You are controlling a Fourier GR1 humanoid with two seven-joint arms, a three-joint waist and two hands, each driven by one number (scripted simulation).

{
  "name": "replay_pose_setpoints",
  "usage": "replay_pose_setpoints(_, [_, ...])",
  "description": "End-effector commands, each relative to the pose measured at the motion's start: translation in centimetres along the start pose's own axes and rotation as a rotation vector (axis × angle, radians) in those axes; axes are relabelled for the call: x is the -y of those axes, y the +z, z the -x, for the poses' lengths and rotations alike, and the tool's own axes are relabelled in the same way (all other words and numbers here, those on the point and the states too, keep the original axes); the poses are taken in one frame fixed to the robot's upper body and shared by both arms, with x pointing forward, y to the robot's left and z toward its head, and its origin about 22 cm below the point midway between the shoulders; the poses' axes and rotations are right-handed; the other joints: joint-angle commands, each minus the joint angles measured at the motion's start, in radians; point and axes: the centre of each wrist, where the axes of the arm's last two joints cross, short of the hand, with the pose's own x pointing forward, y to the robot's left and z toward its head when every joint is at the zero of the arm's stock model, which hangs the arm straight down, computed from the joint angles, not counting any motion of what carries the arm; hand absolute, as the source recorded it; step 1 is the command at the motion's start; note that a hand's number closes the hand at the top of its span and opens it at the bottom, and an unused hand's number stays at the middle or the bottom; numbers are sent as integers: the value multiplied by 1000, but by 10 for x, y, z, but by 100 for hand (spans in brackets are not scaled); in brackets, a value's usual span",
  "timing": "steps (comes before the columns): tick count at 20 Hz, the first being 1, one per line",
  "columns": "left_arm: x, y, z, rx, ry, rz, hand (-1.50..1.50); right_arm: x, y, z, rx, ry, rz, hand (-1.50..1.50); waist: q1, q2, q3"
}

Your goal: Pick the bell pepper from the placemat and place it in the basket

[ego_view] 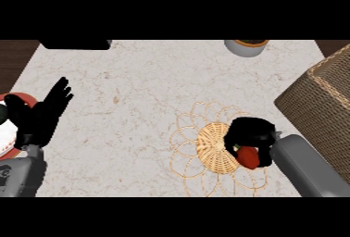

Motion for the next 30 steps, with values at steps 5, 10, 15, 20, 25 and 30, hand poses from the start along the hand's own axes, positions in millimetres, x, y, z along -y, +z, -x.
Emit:
replay_pose_setpoints(5, [8,4,-4,0,-1,13,0,-13,-19,1,-350,-208,178,150,-14,8,14])
replay_pose_setpoints(10, [-10,10,6,-37,6,-72,0,-36,9,15,-843,-481,406,150,-103,-9,11])
replay_pose_setpoints(15, [-9,10,5,-28,6,-60,0,-18,-41,-3,-1054,-727,720,150,-65,-6,14])
replay_pose_setpoints(20, [7,5,1,-18,-1,8,0,63,-49,-14,-1079,-660,1188,150,12,-6,16])
replay_pose_setpoints(25, [10,-3,-6,-14,2,12,0,125,-78,-47,-1138,-517,1455,150,15,-5,10])
replay_pose_setpoints(30, [10,3,-6,-7,-17,8,0,163,-105,-74,-1297,-451,1529,150,13,-5,10])
